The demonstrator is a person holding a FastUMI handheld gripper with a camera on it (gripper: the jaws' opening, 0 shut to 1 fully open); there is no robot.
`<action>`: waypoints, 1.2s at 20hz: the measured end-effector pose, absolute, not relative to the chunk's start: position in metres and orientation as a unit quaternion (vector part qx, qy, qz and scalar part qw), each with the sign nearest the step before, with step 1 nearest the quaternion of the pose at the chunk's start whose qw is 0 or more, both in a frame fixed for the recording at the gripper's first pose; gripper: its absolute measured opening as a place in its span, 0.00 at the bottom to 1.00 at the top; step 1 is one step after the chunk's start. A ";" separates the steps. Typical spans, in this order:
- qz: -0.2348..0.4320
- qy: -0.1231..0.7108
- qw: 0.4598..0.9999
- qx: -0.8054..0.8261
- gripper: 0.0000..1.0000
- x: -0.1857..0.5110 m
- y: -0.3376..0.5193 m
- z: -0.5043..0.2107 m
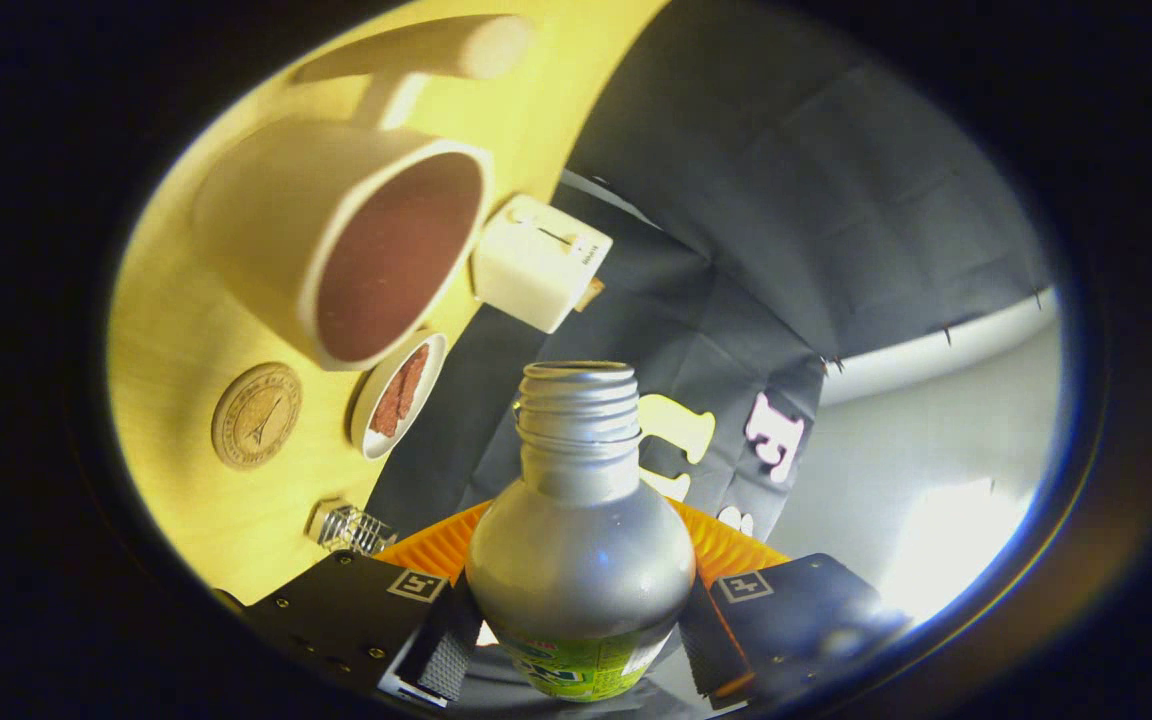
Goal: Take the bottle from table, then pour the juice into the cup, finally place the bottle on the coaster
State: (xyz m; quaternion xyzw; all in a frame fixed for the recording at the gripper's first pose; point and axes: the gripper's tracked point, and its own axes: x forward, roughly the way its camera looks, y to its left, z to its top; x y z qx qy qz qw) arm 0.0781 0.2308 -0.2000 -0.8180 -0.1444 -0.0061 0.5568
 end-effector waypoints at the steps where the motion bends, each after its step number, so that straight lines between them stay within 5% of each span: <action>1: -0.011 -0.147 0.582 -0.800 0.82 0.078 0.228 -0.199; 11: -0.059 -0.158 0.742 -0.648 0.82 0.088 0.207 -0.196; 24: -0.070 -0.077 0.934 -0.342 0.82 0.104 0.153 -0.207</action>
